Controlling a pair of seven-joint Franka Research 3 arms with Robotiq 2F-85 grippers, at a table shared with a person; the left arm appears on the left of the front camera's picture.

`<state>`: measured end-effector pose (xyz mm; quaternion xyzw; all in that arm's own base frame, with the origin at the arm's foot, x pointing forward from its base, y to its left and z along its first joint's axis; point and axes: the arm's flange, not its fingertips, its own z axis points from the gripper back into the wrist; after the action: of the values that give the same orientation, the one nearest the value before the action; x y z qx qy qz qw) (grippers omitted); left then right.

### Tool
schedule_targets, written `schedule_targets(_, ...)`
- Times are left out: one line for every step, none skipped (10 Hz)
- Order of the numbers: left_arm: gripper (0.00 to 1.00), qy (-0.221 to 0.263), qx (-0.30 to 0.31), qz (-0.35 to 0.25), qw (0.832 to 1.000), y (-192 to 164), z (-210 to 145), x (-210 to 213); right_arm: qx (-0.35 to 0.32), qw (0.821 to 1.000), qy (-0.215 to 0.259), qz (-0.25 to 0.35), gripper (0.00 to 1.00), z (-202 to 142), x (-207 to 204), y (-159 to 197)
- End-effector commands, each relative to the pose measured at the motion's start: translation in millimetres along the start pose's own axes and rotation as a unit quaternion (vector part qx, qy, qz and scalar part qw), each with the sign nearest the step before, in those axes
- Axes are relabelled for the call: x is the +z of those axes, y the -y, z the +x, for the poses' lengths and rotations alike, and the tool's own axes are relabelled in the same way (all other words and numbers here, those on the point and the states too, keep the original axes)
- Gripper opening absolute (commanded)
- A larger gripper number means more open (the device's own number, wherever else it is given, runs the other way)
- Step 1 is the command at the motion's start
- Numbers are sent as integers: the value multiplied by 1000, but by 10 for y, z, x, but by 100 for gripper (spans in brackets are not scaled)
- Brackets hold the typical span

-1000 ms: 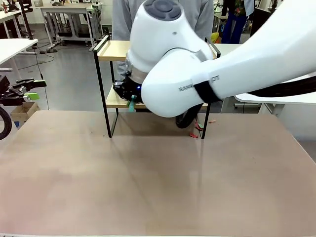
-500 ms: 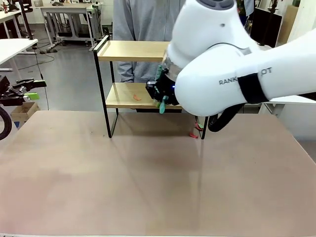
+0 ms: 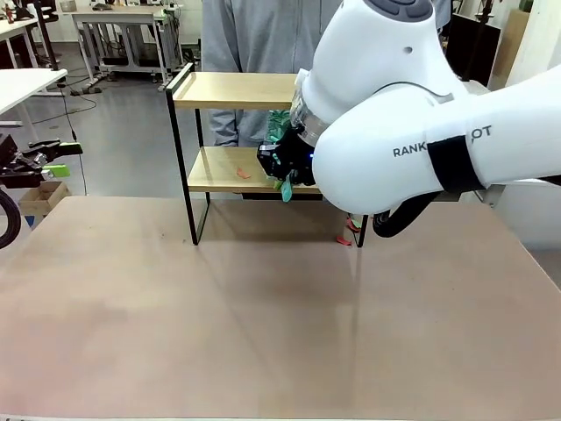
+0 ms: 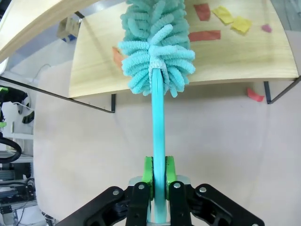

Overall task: Clean the shelf.
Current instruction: Clean the specific section of the Shelf indicated by the human with the Duster.

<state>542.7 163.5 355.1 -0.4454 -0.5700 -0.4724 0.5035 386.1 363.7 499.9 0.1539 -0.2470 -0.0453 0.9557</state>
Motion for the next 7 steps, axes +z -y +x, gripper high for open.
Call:
schedule_targets(100,-2,-7,1,1000,22,23,4,22,999,9,22,13,106,-37,-115)
schedule_targets(100,-2,-7,1,1000,22,23,4,26,999,10,22,13,115,-64,-174)
schedule_targets(100,-2,-7,1,1000,22,23,4,29,999,7,22,13,122,-104,-225)
schedule_targets(100,-2,-7,1,1000,22,23,4,32,999,7,24,13,127,-139,-274)
schedule_targets(100,-2,-7,1,1000,22,23,4,36,999,14,32,13,139,-183,-361)
schedule_targets(100,-2,-7,1,1000,22,23,4,43,998,19,34,13,160,-222,-492)
schedule_targets(100,-2,-7,1,1000,22,23,4,51,998,20,33,13,180,-274,-651)
